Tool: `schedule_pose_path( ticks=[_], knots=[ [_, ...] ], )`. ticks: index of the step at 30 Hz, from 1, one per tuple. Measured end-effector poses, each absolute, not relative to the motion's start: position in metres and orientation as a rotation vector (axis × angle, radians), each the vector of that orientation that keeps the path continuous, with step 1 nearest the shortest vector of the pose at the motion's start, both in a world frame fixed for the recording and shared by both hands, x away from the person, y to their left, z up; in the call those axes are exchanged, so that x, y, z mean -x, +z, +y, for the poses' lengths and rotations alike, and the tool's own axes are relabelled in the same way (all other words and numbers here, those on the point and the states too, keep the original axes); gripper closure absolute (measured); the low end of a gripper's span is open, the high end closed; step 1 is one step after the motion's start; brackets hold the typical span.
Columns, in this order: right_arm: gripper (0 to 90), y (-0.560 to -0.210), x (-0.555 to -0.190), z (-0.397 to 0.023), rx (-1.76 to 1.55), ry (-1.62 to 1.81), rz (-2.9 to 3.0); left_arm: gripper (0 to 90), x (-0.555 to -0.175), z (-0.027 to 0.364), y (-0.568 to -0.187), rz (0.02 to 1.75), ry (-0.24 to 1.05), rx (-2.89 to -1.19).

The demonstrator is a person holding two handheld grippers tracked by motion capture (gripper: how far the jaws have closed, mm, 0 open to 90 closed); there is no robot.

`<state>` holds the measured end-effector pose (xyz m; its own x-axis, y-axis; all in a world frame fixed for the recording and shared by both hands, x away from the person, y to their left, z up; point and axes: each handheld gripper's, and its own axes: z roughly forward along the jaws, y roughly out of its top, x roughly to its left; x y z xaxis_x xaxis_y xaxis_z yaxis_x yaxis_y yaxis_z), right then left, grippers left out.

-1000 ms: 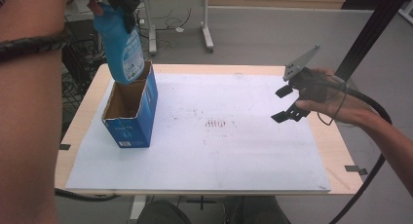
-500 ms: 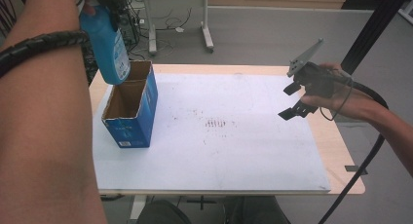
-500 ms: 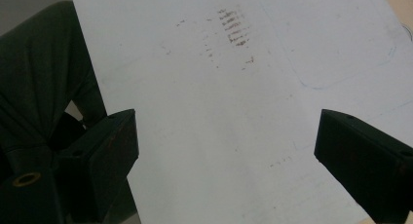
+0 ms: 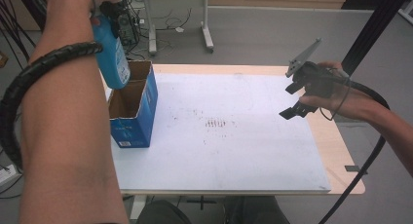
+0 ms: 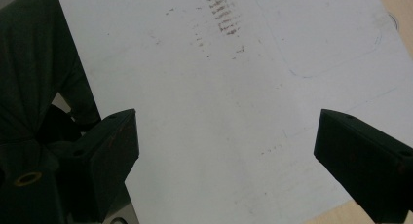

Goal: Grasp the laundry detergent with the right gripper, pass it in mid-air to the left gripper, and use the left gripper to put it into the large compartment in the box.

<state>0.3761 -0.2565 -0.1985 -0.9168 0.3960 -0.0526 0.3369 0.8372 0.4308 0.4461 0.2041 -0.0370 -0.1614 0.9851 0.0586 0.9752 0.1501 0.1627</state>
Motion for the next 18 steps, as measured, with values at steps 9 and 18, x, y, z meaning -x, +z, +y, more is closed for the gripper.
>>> schedule_pose_path(
  ticks=[9, 18],
  knots=[
    [9.3, -0.199, -0.378, -0.260, -0.592, 0.623, 2.873, 36.7, -0.449, 0.211, -0.059, 2.339, 0.246, -1.992],
    [9.4, -0.199, -0.379, -0.260, -0.590, 0.611, 2.868, 36.7, -0.452, 0.216, -0.084, 2.344, 0.230, -1.996]
  ],
)
